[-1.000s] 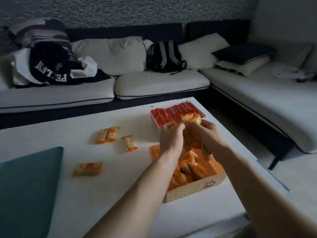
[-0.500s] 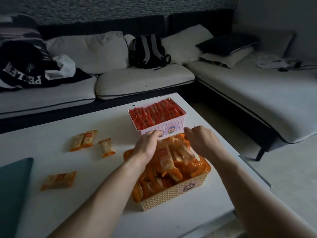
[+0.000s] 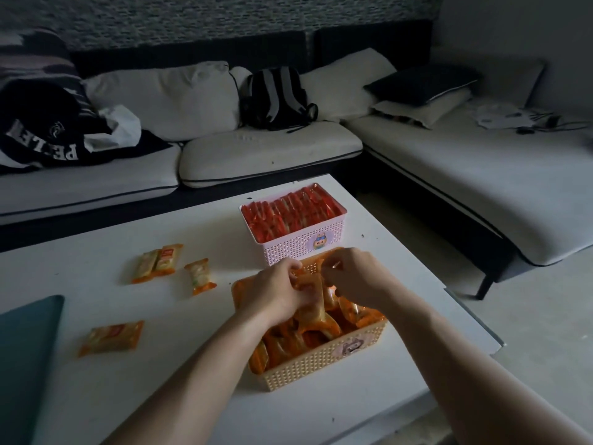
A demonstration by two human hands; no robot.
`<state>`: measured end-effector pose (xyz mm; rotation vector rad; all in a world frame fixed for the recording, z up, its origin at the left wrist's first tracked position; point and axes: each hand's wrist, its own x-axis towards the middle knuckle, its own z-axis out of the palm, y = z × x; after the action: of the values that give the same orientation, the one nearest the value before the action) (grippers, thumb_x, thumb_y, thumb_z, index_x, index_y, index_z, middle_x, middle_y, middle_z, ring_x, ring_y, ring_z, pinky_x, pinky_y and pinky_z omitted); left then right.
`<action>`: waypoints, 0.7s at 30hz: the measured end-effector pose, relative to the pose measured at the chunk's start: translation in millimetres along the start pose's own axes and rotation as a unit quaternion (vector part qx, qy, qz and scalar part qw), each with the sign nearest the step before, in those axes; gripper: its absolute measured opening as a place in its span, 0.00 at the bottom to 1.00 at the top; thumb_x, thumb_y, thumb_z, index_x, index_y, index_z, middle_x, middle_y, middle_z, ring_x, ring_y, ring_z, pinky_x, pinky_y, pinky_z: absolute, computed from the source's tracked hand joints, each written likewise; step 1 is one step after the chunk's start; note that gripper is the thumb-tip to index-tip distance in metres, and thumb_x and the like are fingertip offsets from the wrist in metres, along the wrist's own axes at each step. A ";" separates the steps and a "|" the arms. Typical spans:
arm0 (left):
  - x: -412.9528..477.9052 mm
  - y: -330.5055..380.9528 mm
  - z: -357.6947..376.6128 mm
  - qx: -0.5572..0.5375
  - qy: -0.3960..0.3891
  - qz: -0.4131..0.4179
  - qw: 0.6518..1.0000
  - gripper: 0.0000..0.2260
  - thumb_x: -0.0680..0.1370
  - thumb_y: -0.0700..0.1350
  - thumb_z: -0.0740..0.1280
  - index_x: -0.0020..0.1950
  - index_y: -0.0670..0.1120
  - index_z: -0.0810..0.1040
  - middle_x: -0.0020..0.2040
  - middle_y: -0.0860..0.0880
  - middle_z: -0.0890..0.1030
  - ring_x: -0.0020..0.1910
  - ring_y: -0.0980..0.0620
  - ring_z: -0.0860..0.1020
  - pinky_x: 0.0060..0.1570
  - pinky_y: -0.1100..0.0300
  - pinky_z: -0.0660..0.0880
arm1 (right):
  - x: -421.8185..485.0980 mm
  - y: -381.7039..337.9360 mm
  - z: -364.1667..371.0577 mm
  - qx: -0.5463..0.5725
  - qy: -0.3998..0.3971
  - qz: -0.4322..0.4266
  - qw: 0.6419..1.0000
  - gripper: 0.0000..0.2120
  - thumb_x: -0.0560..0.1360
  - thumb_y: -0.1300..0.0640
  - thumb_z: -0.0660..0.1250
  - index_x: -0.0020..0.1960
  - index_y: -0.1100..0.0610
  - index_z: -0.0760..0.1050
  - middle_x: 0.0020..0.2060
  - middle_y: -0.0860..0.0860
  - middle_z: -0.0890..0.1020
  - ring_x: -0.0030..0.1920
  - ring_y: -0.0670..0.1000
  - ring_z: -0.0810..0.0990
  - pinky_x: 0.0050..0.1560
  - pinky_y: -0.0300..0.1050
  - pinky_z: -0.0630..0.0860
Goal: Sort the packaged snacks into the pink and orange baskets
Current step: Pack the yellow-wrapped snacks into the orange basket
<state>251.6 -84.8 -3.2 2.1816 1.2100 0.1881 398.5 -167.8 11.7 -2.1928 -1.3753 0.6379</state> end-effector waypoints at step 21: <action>-22.8 -5.6 17.2 0.158 -0.092 0.194 0.964 0.14 0.81 0.49 0.68 0.64 0.63 0.76 0.70 0.60 0.74 0.72 0.54 0.67 0.69 0.53 0.70 | -2.4 23.6 -36.8 0.312 -0.002 0.005 0.950 0.21 0.75 0.62 0.74 0.66 0.50 0.75 0.55 0.49 0.79 0.51 0.52 0.84 0.45 0.47 0.85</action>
<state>241.6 -108.8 -16.2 2.6360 0.7384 -0.0526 436.3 -184.4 26.3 -1.6842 -0.9809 0.9318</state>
